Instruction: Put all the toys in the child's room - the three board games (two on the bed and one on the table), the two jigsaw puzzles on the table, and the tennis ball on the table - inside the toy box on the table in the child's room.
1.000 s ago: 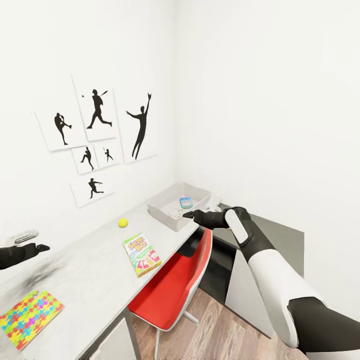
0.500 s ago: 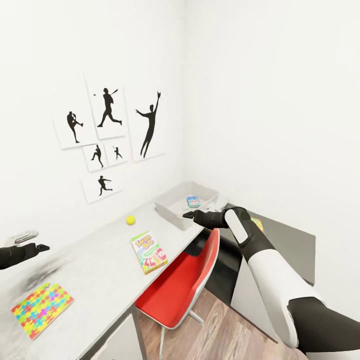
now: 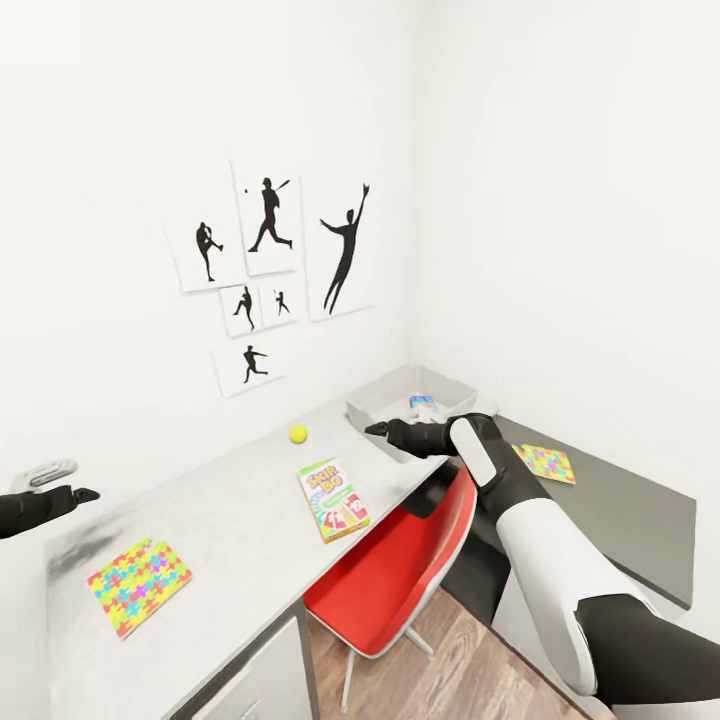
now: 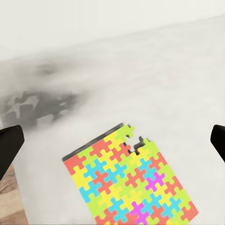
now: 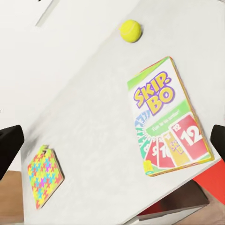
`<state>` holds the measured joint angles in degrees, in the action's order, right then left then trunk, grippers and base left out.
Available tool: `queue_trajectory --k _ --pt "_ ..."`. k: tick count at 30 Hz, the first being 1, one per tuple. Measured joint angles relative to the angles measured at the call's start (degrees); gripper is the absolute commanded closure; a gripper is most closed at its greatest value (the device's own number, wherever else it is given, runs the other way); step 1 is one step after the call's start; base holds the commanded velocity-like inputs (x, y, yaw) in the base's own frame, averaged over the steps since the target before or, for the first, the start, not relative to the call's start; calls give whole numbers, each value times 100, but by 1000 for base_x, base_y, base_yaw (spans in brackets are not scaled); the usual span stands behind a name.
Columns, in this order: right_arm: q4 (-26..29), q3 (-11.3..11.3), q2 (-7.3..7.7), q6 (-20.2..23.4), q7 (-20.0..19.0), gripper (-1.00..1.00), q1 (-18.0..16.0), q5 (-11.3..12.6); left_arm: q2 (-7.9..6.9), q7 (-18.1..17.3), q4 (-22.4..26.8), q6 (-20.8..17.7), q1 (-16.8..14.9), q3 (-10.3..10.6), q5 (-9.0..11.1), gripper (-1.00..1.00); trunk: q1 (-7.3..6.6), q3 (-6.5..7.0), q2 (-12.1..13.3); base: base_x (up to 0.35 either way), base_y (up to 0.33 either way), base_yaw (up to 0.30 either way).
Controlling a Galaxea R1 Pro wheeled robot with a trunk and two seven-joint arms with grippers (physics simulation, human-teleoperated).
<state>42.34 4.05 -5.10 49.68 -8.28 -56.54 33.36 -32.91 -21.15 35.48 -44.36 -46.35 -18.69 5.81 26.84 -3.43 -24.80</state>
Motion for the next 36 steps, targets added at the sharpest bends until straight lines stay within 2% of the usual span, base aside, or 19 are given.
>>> queue_trajectory --k 10,20,23,24,26,28,30,36 --pt "1 3 1 -3 -7 -100 0 -1 9 7 -13 142 0 0 3 -100 -1 0 0 18 0 13" --pt "50 54 -10 6 -7 -100 0 -7 205 15 -63 543 0 1 -1 -100 0 0 0 34 0 0" --pt "66 91 -58 12 -7 -100 0 -8 326 29 -115 646 0 10 -70 -100 0 0 0 2 0 0" --pt "92 142 -119 16 -5 -100 0 -4 392 37 -194 717 1 32 -136 -100 0 0 1 1 0 0" --pt "192 267 -231 36 24 -100 0 -13 505 55 -365 855 1 90 -295 -100 0 0 0 0 0 0" --pt "440 507 -373 67 136 -100 0 0 650 87 -542 1010 0 156 -509 -100 0 0 0 0 0 0" --pt "666 675 -455 91 274 -100 0 27 725 105 -614 1064 -4 180 -606 -100 0 0 0 0 0 0" --pt "1015 857 -490 282 710 -100 0 14 918 265 -714 1079 -8 197 -686 -100 0 0 1 0 0 0"
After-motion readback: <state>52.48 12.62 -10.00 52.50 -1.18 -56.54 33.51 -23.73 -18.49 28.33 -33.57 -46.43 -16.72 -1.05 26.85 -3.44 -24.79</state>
